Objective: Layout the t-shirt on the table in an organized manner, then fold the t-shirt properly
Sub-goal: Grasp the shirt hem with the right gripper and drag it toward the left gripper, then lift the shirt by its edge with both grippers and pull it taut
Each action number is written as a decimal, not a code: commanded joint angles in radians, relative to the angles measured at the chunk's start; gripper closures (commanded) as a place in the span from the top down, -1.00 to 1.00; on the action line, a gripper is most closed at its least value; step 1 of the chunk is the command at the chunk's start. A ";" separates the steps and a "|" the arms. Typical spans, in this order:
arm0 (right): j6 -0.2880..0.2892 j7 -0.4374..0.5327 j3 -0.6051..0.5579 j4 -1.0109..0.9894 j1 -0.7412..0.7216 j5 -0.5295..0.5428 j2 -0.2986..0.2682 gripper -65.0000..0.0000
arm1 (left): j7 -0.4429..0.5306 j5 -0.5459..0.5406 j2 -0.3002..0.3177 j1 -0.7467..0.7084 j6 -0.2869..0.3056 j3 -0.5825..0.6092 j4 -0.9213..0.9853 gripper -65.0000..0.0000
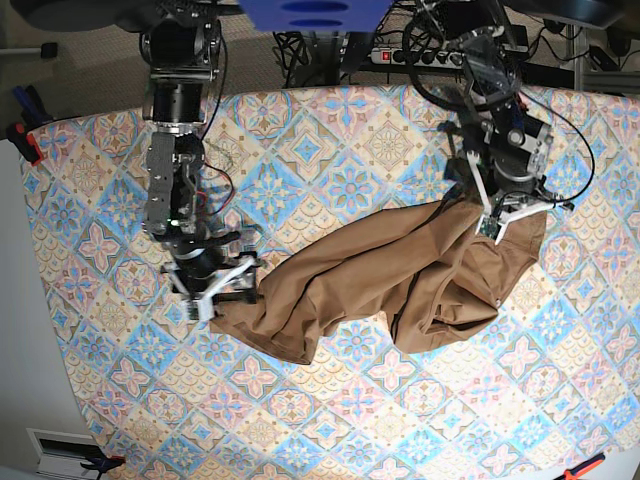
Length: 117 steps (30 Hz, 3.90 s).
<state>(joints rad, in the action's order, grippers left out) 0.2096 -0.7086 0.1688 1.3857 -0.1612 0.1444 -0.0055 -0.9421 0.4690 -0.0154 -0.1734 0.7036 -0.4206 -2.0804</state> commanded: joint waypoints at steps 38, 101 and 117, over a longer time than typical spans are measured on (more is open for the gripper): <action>0.007 0.033 -0.188 -0.254 -0.266 0.016 0.083 0.27 | 0.008 0.061 -0.001 -0.042 -0.005 0.039 -0.016 -1.00; 0.006 -0.205 0.183 0.513 0.527 0.021 0.155 -1.00 | 0.016 0.061 0.007 -0.041 -0.005 0.036 0.002 -1.00; 0.009 -0.239 0.212 0.551 0.516 0.021 0.152 -0.55 | 0.021 0.101 0.009 -0.096 -0.005 0.041 -0.007 -1.00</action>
<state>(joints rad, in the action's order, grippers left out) 0.2192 -0.9749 0.3767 1.9160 0.3622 0.1566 0.1509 -0.9207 0.5591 -0.0132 -0.2680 0.7040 -0.3798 -2.0655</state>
